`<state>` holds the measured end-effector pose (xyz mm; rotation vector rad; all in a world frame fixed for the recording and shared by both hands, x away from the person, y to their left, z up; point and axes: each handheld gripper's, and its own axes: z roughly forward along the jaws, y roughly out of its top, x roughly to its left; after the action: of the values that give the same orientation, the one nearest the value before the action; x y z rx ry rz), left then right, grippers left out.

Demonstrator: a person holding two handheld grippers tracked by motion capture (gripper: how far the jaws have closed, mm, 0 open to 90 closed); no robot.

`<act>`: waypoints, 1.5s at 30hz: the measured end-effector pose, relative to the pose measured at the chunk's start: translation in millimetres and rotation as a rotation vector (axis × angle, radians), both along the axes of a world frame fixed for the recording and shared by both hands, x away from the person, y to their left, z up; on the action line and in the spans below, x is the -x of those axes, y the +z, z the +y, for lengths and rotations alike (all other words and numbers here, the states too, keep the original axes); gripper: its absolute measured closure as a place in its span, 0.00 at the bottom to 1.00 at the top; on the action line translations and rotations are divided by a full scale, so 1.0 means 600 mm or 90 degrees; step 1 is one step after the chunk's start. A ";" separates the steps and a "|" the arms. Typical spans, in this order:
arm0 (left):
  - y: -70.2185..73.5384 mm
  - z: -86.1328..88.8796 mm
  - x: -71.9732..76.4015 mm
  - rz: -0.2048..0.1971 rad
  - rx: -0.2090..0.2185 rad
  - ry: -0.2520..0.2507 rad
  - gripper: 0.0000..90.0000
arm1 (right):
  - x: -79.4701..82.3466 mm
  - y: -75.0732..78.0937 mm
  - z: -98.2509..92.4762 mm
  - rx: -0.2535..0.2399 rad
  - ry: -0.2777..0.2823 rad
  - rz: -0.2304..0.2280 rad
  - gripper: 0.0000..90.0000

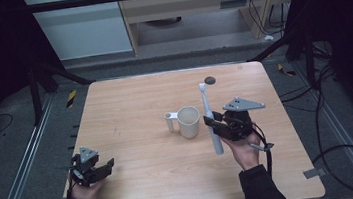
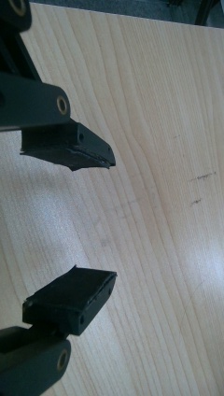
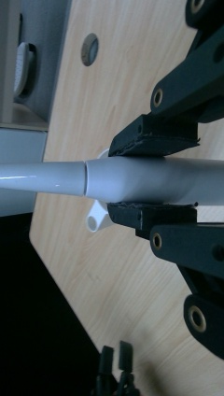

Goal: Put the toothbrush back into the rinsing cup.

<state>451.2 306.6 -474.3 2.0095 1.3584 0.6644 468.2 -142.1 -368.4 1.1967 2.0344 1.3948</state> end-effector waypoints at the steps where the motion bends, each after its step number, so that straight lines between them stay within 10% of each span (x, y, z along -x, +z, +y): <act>1: 0.000 0.000 0.000 0.000 0.001 0.001 0.41 | -0.002 0.003 0.001 -0.005 0.000 -0.004 0.75; 45: 0.006 -0.002 0.002 -0.014 0.000 -0.012 0.54 | -0.144 0.046 0.075 -0.089 -0.044 -0.089 0.75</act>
<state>449.8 305.5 -470.5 2.0068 1.3249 0.6748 554.7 -97.4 -341.0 1.1787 1.8102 1.5616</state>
